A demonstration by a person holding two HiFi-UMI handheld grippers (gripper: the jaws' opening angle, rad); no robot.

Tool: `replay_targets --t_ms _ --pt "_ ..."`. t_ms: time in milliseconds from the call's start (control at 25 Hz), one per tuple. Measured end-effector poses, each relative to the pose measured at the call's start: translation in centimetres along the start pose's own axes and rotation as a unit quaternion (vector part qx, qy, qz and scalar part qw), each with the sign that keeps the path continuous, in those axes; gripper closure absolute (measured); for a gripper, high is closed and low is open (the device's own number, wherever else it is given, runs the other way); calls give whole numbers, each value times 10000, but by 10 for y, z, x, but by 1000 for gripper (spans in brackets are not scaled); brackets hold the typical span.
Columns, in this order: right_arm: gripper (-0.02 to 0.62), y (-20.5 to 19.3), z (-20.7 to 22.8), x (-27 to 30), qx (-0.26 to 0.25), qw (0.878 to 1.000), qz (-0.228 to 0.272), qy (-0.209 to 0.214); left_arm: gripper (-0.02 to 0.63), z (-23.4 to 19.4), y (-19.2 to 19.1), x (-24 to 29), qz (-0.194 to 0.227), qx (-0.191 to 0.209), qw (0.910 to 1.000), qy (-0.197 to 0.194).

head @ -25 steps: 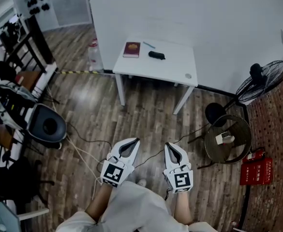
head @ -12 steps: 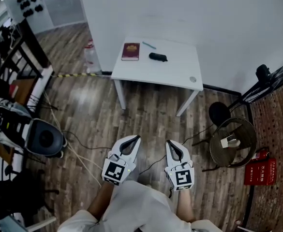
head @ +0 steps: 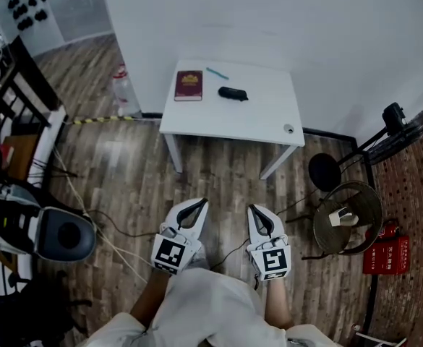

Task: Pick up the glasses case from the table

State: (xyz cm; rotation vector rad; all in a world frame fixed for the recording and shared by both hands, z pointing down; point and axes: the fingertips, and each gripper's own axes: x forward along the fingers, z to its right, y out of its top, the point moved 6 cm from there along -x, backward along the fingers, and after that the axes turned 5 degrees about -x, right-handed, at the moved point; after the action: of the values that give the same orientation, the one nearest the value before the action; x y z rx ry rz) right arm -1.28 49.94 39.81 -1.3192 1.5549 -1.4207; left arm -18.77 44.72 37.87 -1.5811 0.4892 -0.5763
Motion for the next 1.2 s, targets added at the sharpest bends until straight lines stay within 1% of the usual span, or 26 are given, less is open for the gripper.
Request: replay_targets --t_ms 120,280,520,640,760,960,1200 --pt "592 4 3 22 24 10000 -8 -86 588 -21 7 12 55 4 9999 -102" --pt "592 9 5 46 -17 9999 -9 -166 588 -45 4 27 10 13 9999 -155" --pt "592 8 16 68 -54 9998 -26 -176 588 -60 6 50 85 24 9997 -223" --pt "592 8 23 81 -78 9998 -23 -182 588 -70 3 61 109 -31 9997 -204" --pt "592 8 31 96 -79 9998 23 -174 588 -81 5 74 141 44 9997 -193" --pt "592 7 56 127 -55 9998 99 -139 588 -98 8 105 169 96 9997 -121" --pt "592 9 101 175 -30 9998 201 -13 588 -124 16 158 181 -26 9998 42"
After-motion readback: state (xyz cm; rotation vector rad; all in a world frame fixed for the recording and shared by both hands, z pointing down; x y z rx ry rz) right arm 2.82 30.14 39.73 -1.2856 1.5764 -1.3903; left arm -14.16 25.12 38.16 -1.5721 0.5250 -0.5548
